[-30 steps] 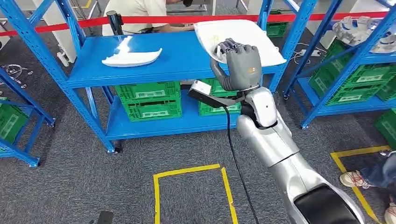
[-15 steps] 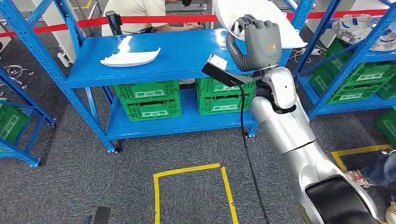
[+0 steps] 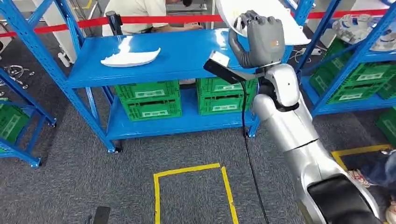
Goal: Take the parts from the cabinet and place them on the table.
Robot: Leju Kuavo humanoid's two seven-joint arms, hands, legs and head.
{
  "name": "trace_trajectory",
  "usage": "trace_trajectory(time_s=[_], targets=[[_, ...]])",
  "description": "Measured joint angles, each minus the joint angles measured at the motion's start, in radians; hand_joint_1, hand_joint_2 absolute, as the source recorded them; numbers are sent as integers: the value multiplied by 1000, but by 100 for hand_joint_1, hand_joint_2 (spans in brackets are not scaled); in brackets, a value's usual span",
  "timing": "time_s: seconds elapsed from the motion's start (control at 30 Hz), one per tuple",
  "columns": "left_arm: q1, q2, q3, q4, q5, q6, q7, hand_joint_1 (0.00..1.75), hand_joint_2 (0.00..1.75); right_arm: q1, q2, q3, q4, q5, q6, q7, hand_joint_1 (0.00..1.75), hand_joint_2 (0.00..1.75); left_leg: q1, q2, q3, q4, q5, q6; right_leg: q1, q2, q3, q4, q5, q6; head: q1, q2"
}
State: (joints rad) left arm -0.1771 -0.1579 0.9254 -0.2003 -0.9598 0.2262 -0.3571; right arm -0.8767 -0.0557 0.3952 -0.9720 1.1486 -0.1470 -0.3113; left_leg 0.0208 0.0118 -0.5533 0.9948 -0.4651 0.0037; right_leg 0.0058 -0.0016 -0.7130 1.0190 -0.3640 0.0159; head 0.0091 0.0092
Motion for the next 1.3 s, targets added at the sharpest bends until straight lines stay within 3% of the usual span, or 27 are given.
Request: trace_trajectory(time_s=[0.07,0.13,0.17,0.2,0.27,0.3,0.33,0.37,0.47,0.53,0.6,0.63,0.67,0.7,0.77,0.8,0.83,0.87,0.97,1.0,1.03,1.07,1.13,1.17,1.2,1.27,1.3], targets=[[1,3,7,0,4,0,7,0,175,-25,-10,0,0,3,29,5,175,175,4,7,-5,0,2,2,-8,3,-58,161,-92,10,3,0],[3,5,13,0,5,0,11,0,175,-41,-24,0,1,4,55,7,175,175,8,13,-11,6,2,-2,-20,3,-106,296,-144,20,4,0],[3,6,14,0,5,0,12,0,175,-49,-29,0,1,4,64,8,175,175,12,16,-14,9,1,-7,-26,2,-99,293,-136,25,4,0],[3,6,14,0,5,0,14,0,175,-59,-32,0,1,4,71,11,175,175,17,21,-15,13,-1,-15,-33,0,-65,244,-112,31,4,0],[3,6,15,0,5,1,14,0,175,-86,-37,0,1,4,77,13,175,175,30,32,-21,34,-13,-37,-47,-29,51,57,-48,50,5,0],[2,15,15,-3,5,4,13,0,175,-98,-44,0,2,5,83,12,175,175,24,36,-25,41,-18,-48,-38,-46,61,32,-84,52,8,0],[3,16,16,-3,5,6,11,0,175,-113,-48,1,2,7,94,4,175,175,20,37,-27,51,-24,-59,-37,-34,62,28,-74,27,13,0],[3,22,19,-5,7,8,11,0,175,-121,-60,0,5,4,103,-6,175,175,20,39,-24,44,-23,-65,-38,-28,60,35,-77,13,6,0],[15,28,26,-4,32,10,4,0,175,-160,-96,0,14,-25,116,-59,175,175,27,52,-19,34,-25,-82,-37,-6,54,35,-72,-13,2,0],[29,34,40,-4,47,17,-8,0,175,-183,-116,0,14,-45,113,-73,175,175,25,13,-50,114,-86,-76,-35,6,54,34,-70,-24,-7,0],[46,42,51,-4,55,27,-16,0,175,-183,-140,2,11,-58,108,-72,175,175,14,-1,-121,271,-158,-67,-27,21,54,33,-69,-32,-15,0],[55,46,55,-3,54,33,-16,0,175,-172,-159,4,0,-63,107,-65,175,175,9,-3,-149,330,-175,-61,-22,28,54,33,-69,-34,-17,0],[61,48,56,-3,43,38,-10,0,175,-157,-180,5,-18,-68,106,-58,175,175,3,-4,-157,344,-168,-53,-16,36,54,33,-68,-35,-18,0],[68,54,56,-3,18,44,6,0,175,-140,-210,8,-48,-78,107,-47,175,175,-4,-7,-143,310,-138,-41,-11,43,54,33,-67,-36,-18,0],[76,66,50,-2,-43,47,41,0,175,-111,-269,9,-113,-119,126,-35,175,175,-14,-27,-70,160,-59,-15,-3,59,54,33,-65,-37,-19,0],[80,81,41,-2,-73,41,60,0,175,-93,-306,9,-154,-152,139,-32,175,175,-20,-69,-35,82,-41,0,-5,63,54,33,-64,-37,-18,0],[84,89,31,0,-101,29,76,0,175,-79,-345,10,-195,-182,150,-33,175,175,-17,-83,-17,64,-50,1,5,67,49,35,-62,-33,-17,0],[86,104,22,-2,-118,23,85,0,175,-62,-378,11,-228,-203,160,-33,175,175,-20,-73,-19,61,-46,-6,-1,74,47,33,-58,-26,-18,0],[94,133,2,-1,-136,-1,102,0,175,-26,-474,8,-310,-236,178,-33,175,175,-19,-49,-17,48,-35,4,-3,100,45,23,-46,-7,-16,0],[93,140,-5,-2,-142,-2,103,0,175,-17,-499,7,-332,-246,181,-33,175,175,-14,-33,-14,39,-27,7,-3,79,37,35,-57,-4,-15,0],[93,152,-11,-3,-148,2,105,0,175,-16,-521,8,-352,-260,192,-34,175,175,-13,-24,-16,36,-24,14,-1,46,16,78,-96,2,-5,0],[94,161,-15,-4,-151,8,105,0,175,-10,-537,8,-371,-274,200,-34,175,175,-14,-12,-18,36,-23,15,-4,29,-13,147,-137,8,-4,0],[100,181,-19,-5,-172,15,105,0,175,25,-579,8,-419,-314,232,-39,175,175,-13,8,-20,37,-23,15,-11,15,-66,287,-198,18,-3,0],[104,190,-25,-5,-182,15,107,0,175,42,-597,8,-440,-336,254,-40,175,175,-12,20,-22,38,-23,15,-15,13,-75,316,-203,21,-2,0],[106,202,-32,-6,-188,15,111,0,175,54,-617,7,-465,-353,276,-38,175,175,-11,31,-23,39,-23,14,-20,8,-60,294,-186,23,0,0],[105,223,-39,-7,-191,6,110,0,175,54,-658,4,-512,-381,320,-36,175,175,-10,52,-24,43,-27,9,-25,-13,38,135,-119,27,0,0],[104,234,-39,-9,-191,-2,108,0,175,48,-680,-1,-530,-401,342,-34,175,175,-11,60,-23,49,-30,3,-25,-51,95,45,-97,29,1,0]])
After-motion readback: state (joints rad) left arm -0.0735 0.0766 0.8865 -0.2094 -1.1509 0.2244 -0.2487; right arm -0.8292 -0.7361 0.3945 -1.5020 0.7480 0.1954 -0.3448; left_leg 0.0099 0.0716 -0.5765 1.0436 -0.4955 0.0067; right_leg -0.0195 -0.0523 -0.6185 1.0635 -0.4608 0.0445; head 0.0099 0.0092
